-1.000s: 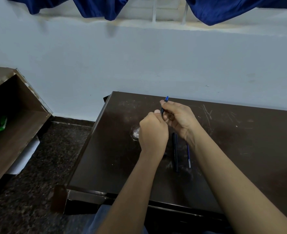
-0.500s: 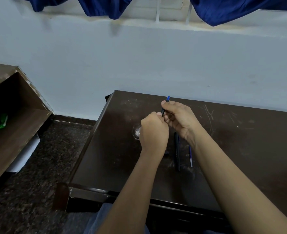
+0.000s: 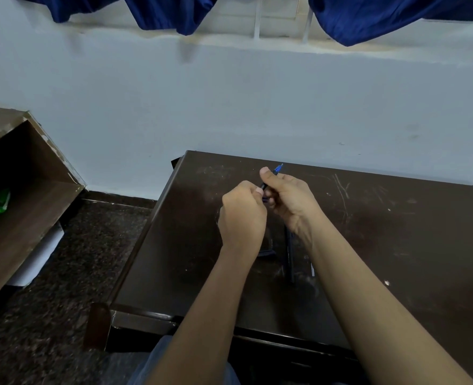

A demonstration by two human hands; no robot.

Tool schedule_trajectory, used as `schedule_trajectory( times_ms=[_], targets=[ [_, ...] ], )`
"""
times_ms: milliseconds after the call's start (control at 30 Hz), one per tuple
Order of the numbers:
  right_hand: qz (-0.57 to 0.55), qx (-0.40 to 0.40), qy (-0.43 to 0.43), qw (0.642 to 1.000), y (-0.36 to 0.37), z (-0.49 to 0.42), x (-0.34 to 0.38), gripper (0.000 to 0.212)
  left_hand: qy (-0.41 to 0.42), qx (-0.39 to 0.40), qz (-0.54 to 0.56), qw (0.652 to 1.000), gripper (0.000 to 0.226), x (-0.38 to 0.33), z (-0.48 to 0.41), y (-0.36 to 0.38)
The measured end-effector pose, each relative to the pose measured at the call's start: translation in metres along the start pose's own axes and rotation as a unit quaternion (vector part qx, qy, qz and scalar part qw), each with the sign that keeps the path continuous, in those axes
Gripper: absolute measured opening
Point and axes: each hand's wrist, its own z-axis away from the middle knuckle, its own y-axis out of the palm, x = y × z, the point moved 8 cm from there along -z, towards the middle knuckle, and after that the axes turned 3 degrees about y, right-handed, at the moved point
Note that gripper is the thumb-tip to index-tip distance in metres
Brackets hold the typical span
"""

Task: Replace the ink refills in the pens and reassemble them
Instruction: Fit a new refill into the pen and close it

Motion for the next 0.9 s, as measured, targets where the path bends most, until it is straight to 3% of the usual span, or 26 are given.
schedule_trajectory(
  times_ms=[67, 167, 367, 667, 900],
  targets=[
    [0.017, -0.001, 0.004, 1.000, 0.000, 0.000, -0.002, 0.035, 0.013, 0.003, 0.007, 1.000, 0.019, -0.001, -0.001, 0.001],
    [-0.026, 0.047, 0.032, 0.998, 0.005, 0.003, -0.002, 0.020, 0.019, 0.022, 0.027, 0.999, 0.023, 0.001, -0.003, 0.006],
    [-0.063, 0.147, 0.024, 0.987, 0.005, 0.004, 0.003, 0.026, 0.031, 0.051, 0.001, 0.998, 0.027, 0.002, -0.007, 0.010],
    [-0.054, 0.078, 0.000, 0.995, 0.000, 0.001, 0.002, 0.009, 0.030, 0.030, 0.041, 0.998, 0.021, 0.008, -0.011, 0.001],
    [-0.009, 0.020, -0.008, 1.000, -0.001, -0.001, -0.011, 0.009, 0.039, 0.029, -0.037, 0.998, 0.021, 0.012, -0.010, 0.002]
  ],
)
